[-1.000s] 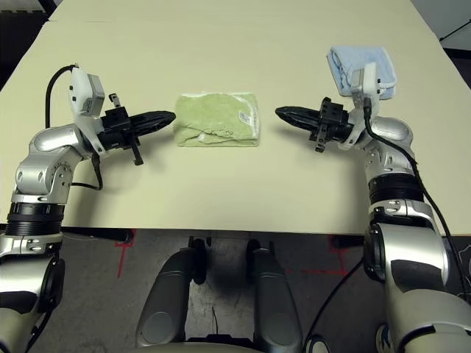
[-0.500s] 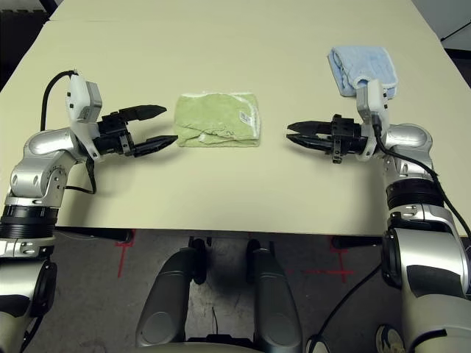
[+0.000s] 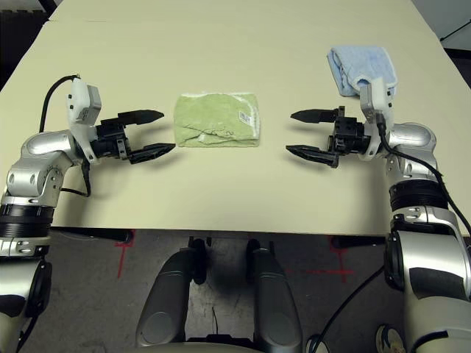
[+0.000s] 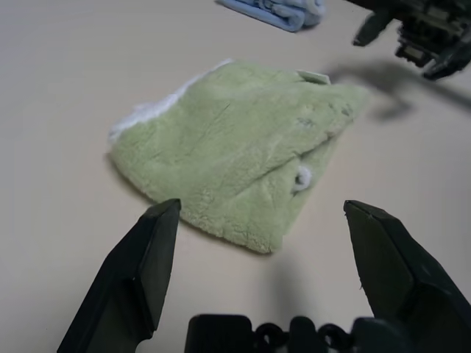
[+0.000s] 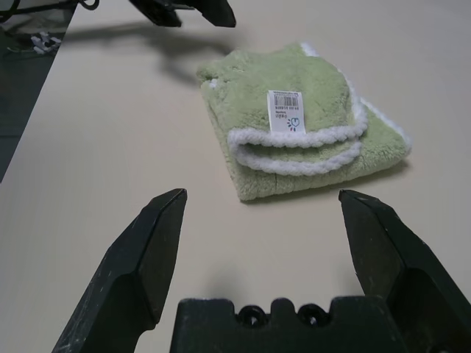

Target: Fold the towel and set it aside.

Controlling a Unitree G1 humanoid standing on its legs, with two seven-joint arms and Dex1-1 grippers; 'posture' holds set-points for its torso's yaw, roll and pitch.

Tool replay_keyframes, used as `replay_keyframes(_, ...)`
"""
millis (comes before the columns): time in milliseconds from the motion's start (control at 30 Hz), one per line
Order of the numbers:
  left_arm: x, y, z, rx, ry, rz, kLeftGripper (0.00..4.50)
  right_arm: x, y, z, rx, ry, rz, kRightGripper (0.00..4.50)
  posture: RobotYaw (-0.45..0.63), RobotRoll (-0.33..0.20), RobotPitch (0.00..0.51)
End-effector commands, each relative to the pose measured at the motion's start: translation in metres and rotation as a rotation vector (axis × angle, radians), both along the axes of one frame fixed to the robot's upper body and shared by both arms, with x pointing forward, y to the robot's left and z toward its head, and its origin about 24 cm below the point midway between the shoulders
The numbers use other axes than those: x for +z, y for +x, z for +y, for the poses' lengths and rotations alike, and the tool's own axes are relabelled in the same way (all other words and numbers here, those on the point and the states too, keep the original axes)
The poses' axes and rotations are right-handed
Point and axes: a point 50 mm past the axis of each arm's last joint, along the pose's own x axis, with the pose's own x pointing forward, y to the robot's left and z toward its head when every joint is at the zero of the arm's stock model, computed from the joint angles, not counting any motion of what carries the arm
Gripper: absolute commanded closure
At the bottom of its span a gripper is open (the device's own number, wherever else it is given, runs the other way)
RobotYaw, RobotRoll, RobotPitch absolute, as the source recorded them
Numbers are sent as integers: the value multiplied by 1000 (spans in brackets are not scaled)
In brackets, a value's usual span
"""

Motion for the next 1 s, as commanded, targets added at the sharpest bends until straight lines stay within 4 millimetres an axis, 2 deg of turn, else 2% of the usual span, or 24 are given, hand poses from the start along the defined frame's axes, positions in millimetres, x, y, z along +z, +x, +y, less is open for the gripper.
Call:
replay_keyframes(33,-8,2,9,73,-134,302,0,-2,-2,0,4,-2,7,24,29,0,251)
replay_keyframes(200,-8,7,8,107,-215,479,0,-1,-1,1,8,-4,2,24,26,0,252)
replay_keyframes(333,-9,13,-3,89,-269,592,0,0,-1,2,10,-7,-1,24,26,0,253)
replay_keyframes(600,-9,21,-26,18,-313,622,0,0,-1,2,11,-13,-7,24,13,0,257)
replay_keyframes(800,-13,22,-37,-14,-270,639,0,2,-2,1,5,-16,-14,24,7,0,257)
replay_keyframes(1000,-9,25,-51,-61,-283,641,0,2,-1,2,8,-12,-16,24,9,0,256)
